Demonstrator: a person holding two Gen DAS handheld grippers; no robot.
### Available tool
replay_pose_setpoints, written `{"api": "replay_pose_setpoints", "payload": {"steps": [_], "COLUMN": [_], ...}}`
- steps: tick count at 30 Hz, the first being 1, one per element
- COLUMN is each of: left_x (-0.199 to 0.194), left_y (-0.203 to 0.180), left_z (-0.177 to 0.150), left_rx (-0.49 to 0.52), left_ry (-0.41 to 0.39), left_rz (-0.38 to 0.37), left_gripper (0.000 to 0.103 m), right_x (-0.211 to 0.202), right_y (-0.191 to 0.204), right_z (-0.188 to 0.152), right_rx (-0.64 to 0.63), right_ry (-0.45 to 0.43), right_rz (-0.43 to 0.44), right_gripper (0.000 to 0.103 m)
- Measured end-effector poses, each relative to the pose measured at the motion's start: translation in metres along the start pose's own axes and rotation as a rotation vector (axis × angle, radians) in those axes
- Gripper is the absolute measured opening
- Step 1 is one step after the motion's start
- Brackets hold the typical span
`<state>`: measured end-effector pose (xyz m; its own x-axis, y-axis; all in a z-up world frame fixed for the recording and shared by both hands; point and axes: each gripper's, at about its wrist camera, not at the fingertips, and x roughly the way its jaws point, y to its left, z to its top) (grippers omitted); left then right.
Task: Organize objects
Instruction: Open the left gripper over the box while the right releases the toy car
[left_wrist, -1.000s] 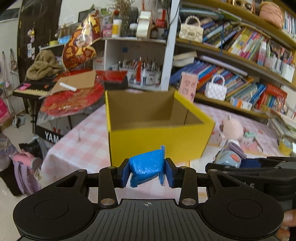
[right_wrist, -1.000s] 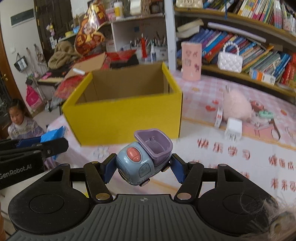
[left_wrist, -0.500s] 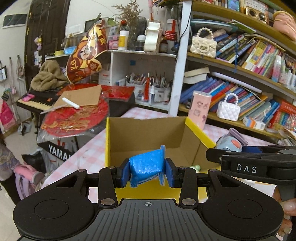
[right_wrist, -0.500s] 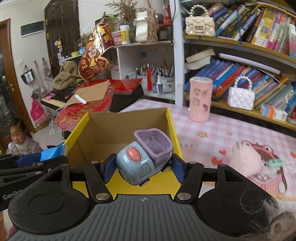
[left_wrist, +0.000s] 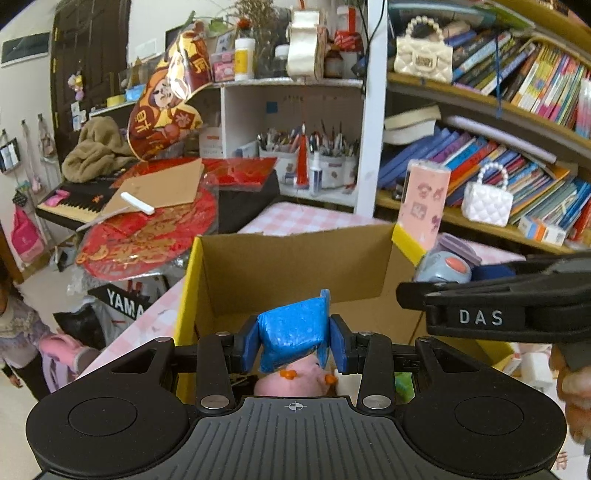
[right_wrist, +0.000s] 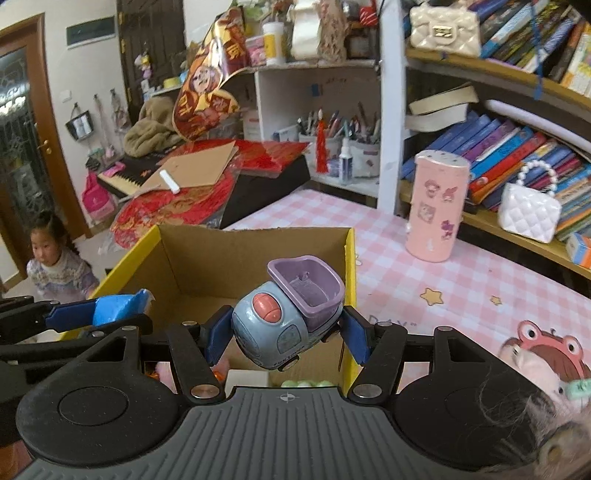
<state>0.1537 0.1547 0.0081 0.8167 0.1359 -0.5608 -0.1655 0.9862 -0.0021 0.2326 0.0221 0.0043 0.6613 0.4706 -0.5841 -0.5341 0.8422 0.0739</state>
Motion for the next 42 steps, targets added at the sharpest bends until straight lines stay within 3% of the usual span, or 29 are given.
{"api": "replay_pose_setpoints", "payload": {"steps": [8,23,32,35,42], "left_x": [0.024,0.044,0.043,0.038,0.018], "left_y": [-0.011,-0.014,-0.010,-0.007,0.000], "left_z": [-0.003,-0.011,-0.012,-0.010,-0.007], "left_rx": [0.052,0.070,0.041,0.023,-0.005], "left_ry": [0.058,0.130,0.114,0.095,0.034], "left_rz": [0.032,0.059,0.067,0.061,0.062], "left_gripper": [0.038,0.038,0.042,0.052,0.056], "right_x": [0.036,0.067,0.071,0.069,0.045], "right_y": [-0.003,0.013,0.013,0.008,0.002], "right_z": [0.005,0.006,0.009,0.010,0.016], "right_rx": [-0.092,-0.296,-0.290,-0.246,-0.181], "right_ry": [0.089,0.181,0.187,0.167,0.091], "right_rz": [0.066,0.126,0.129,0.124,0.064], "right_gripper": [0.060,0.060,0.060,0.062,0.063]}}
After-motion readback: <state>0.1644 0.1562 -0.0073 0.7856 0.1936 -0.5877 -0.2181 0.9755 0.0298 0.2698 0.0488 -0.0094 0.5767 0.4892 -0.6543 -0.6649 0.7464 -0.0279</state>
